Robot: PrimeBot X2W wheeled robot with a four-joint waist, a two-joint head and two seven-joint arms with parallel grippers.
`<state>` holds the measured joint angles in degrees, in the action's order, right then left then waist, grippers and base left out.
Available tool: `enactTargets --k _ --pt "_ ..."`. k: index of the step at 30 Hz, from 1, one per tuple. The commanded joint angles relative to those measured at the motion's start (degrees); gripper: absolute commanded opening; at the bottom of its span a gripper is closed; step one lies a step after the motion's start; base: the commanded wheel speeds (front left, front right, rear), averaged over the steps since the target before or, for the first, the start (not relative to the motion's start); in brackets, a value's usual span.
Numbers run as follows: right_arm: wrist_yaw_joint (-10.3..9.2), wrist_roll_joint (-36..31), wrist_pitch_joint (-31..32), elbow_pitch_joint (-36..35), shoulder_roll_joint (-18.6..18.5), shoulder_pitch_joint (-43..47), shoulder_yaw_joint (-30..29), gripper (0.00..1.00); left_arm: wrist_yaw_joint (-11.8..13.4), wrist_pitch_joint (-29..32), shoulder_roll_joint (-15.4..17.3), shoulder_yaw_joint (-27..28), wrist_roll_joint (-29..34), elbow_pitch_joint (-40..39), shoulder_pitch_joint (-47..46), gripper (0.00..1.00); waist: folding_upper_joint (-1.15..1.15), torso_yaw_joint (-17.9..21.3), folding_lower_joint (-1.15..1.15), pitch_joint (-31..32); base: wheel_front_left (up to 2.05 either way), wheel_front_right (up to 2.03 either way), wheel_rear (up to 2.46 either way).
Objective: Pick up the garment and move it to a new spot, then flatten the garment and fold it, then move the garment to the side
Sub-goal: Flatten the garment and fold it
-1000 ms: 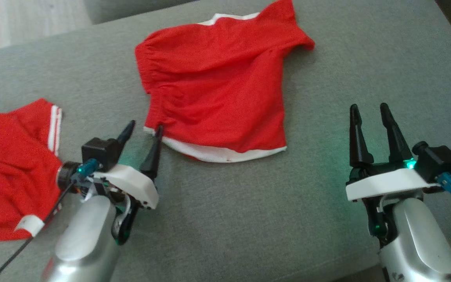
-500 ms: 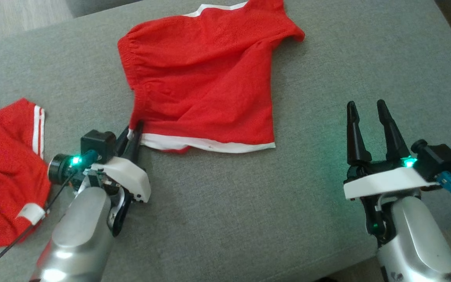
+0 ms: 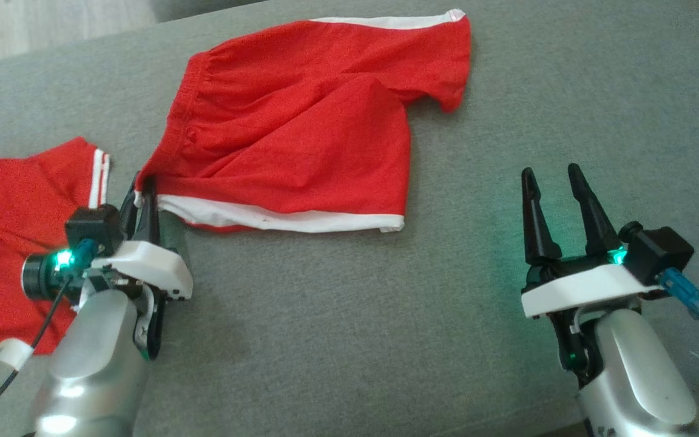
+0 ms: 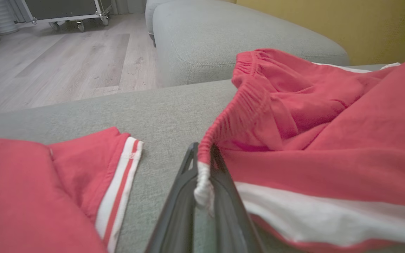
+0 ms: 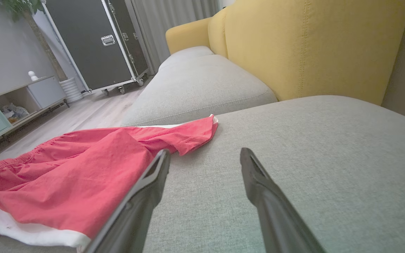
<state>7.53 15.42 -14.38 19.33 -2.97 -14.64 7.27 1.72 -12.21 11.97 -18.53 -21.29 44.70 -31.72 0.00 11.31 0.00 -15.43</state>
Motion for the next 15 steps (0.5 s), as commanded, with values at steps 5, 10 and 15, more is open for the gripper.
enactTargets --k 5,10,15 --pt "-0.04 -1.29 -0.62 -0.29 0.09 -1.60 1.85 1.00 0.41 -1.30 0.98 1.41 -0.53 0.06 -1.04 0.97 0.00 -2.33 0.00 0.63 0.00 0.00 0.00" --pt "-0.04 -1.88 -0.62 0.74 0.09 -2.30 1.96 1.00 0.63 -2.30 -0.16 1.20 -0.28 -1.96 -0.61 1.00 0.00 -4.78 0.00 1.88 0.00 0.00 0.00" --pt "-0.04 -2.27 -0.62 2.36 0.09 -2.33 1.31 1.00 -0.52 -2.73 -1.39 2.00 -0.56 -8.91 1.96 1.00 0.00 -8.22 0.00 4.07 0.00 0.00 0.00"
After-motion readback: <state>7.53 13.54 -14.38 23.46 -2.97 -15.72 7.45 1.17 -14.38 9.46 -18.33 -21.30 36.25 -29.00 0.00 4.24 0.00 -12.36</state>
